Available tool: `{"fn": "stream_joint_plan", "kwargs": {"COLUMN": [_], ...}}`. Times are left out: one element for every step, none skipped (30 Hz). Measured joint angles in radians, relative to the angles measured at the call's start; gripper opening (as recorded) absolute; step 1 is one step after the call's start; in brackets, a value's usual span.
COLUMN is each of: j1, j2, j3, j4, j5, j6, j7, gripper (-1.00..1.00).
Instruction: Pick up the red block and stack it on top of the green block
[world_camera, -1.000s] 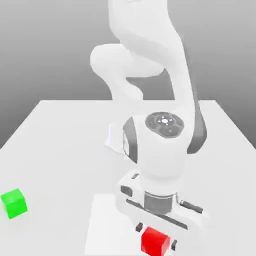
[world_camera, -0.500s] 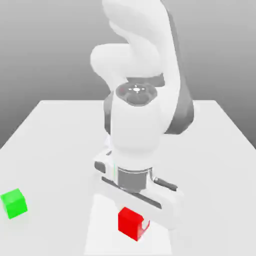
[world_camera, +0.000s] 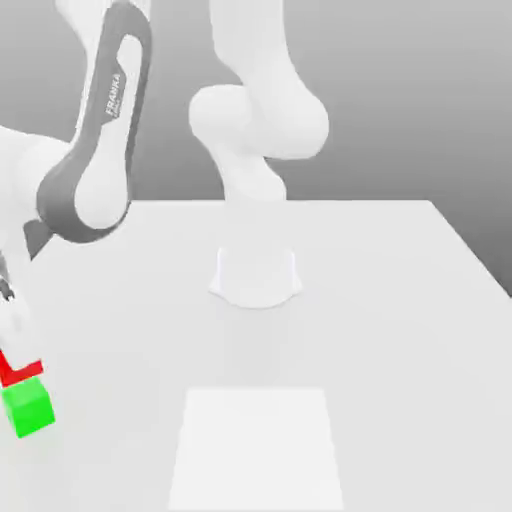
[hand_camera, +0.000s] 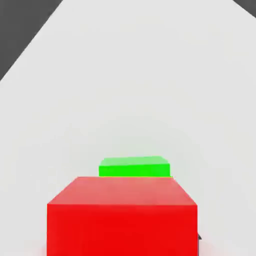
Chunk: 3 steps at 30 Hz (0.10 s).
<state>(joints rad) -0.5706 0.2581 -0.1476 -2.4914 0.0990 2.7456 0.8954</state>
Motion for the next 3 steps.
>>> {"fn": "stream_joint_plan", "kwargs": {"j1": [0.0,0.0,0.0], "j2": [0.0,0.0,0.0], "j3": [0.0,0.0,0.0], "j4": [0.0,0.0,0.0], "j5": [0.0,0.0,0.0], "j6": [0.0,0.0,0.0], "j7": [0.0,0.0,0.0], "gripper": [1.0,1.0,1.0]}}
